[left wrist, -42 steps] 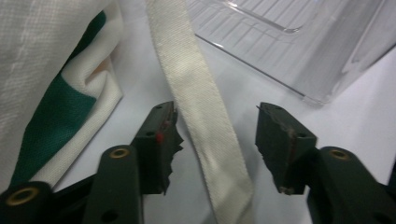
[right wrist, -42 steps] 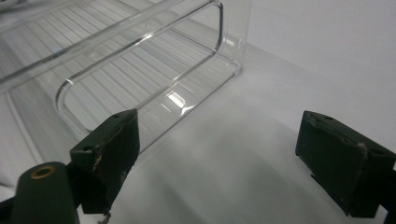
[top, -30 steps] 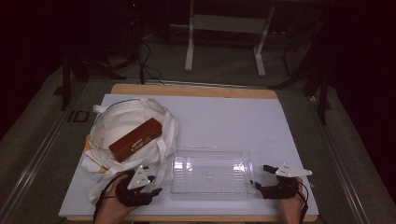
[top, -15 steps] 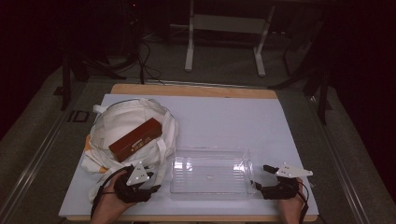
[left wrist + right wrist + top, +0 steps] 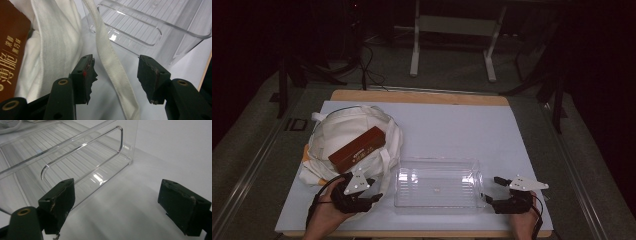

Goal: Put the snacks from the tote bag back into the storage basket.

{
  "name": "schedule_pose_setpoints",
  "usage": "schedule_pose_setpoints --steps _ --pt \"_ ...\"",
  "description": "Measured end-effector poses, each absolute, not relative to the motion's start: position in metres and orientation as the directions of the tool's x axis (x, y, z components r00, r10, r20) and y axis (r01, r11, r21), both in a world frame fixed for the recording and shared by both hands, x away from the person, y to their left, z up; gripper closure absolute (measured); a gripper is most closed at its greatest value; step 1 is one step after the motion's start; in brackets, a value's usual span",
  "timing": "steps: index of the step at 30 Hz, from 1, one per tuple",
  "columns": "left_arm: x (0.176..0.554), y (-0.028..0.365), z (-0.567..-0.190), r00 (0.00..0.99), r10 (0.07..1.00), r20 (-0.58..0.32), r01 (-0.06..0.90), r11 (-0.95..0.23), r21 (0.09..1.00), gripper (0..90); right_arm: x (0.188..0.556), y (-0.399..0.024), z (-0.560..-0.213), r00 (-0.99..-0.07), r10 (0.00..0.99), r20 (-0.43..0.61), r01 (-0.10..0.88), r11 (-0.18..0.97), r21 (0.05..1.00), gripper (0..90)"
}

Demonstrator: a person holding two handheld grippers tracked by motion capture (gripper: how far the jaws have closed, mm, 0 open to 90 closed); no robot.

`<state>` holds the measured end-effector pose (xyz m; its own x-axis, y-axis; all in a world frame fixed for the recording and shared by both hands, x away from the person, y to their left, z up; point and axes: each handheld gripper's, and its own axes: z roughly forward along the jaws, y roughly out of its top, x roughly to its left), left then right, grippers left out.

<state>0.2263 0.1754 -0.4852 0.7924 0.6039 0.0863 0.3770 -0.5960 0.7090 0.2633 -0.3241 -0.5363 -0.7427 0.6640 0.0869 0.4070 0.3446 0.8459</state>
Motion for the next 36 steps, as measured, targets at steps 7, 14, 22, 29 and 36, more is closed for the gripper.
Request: schedule_pose_setpoints --steps 7,14,22,29,36 --pt "0.228 0.178 -0.476 0.793 0.601 0.103 0.368 -0.607 0.705 47.3 0.263 -0.325 -0.536 -0.745 0.661 0.082 0.397 0.341 0.852 17.2" --pt "0.229 0.182 -0.467 0.798 0.595 0.098 0.363 -0.603 0.71 47.3 0.263 -0.325 -0.536 -0.745 0.662 0.08 0.395 0.341 0.853 17.2" --pt "0.232 0.189 -0.453 0.794 0.599 0.104 0.357 -0.597 0.718 47.4 0.262 -0.325 -0.536 -0.742 0.666 0.074 0.393 0.343 0.853 17.1" --pt "0.235 0.195 -0.443 0.79 0.601 0.125 0.344 -0.602 0.721 47.4 0.262 -0.324 -0.536 -0.742 0.667 0.074 0.394 0.344 0.853 17.1" --pt "0.242 0.205 -0.433 0.777 0.615 0.134 0.347 -0.596 0.724 47.3 0.262 -0.324 -0.536 -0.743 0.666 0.071 0.393 0.347 0.852 17.1"
